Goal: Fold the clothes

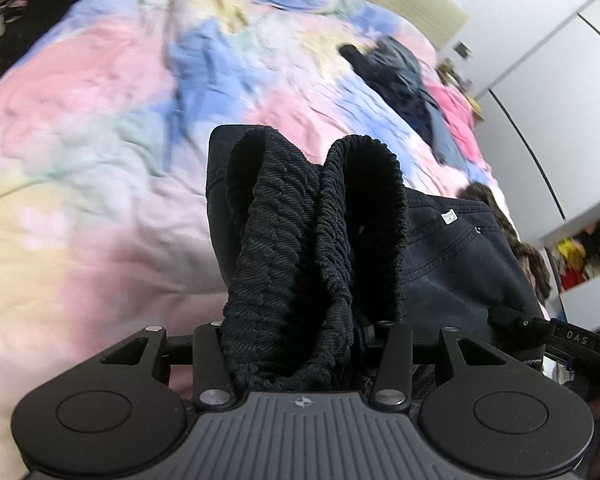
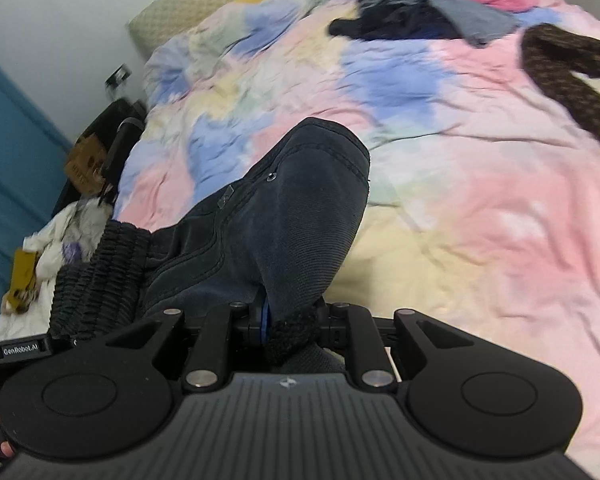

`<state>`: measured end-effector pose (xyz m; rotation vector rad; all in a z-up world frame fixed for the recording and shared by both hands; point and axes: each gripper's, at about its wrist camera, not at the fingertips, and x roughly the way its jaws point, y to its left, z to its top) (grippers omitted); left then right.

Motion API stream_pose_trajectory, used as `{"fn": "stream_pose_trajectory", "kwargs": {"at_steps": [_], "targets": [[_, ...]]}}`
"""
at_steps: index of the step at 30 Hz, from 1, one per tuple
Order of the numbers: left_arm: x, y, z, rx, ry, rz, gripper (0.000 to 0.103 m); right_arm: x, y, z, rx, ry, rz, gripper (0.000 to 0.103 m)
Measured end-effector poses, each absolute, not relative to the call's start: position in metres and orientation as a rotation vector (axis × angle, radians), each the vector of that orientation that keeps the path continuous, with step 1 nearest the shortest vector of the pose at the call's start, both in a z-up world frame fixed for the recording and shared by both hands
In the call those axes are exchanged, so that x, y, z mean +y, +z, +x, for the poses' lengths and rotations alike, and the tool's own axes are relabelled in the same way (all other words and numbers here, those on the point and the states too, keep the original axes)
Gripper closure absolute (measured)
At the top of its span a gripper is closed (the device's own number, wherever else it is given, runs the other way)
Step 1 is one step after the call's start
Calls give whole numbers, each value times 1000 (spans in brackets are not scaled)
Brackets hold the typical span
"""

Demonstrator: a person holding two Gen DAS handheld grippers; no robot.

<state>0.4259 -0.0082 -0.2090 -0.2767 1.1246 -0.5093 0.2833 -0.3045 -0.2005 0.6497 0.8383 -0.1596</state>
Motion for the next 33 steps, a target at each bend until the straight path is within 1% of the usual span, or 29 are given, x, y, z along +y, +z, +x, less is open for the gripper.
{"fn": "stream_pose_trajectory", "kwargs": {"at_steps": [7,14,25,31,33], "targets": [[-117,-209,404,1122,-562,-229,57,-385,-208,234,813,-219,694,85],[-244,-232,387,1151,-617,-201,56,-491,-225,185,794,-270,726,85],[-465,-303,386,1197,-766,-161,56,-673,-269,111,739,-421,783,85],[-560,-348,392,1229,-837,-83,56,-740,-311,80,726,-504,838,85],[-575,-362,393,1232,-827,-49,55,-752,-329,74,730,-515,862,85]]}}
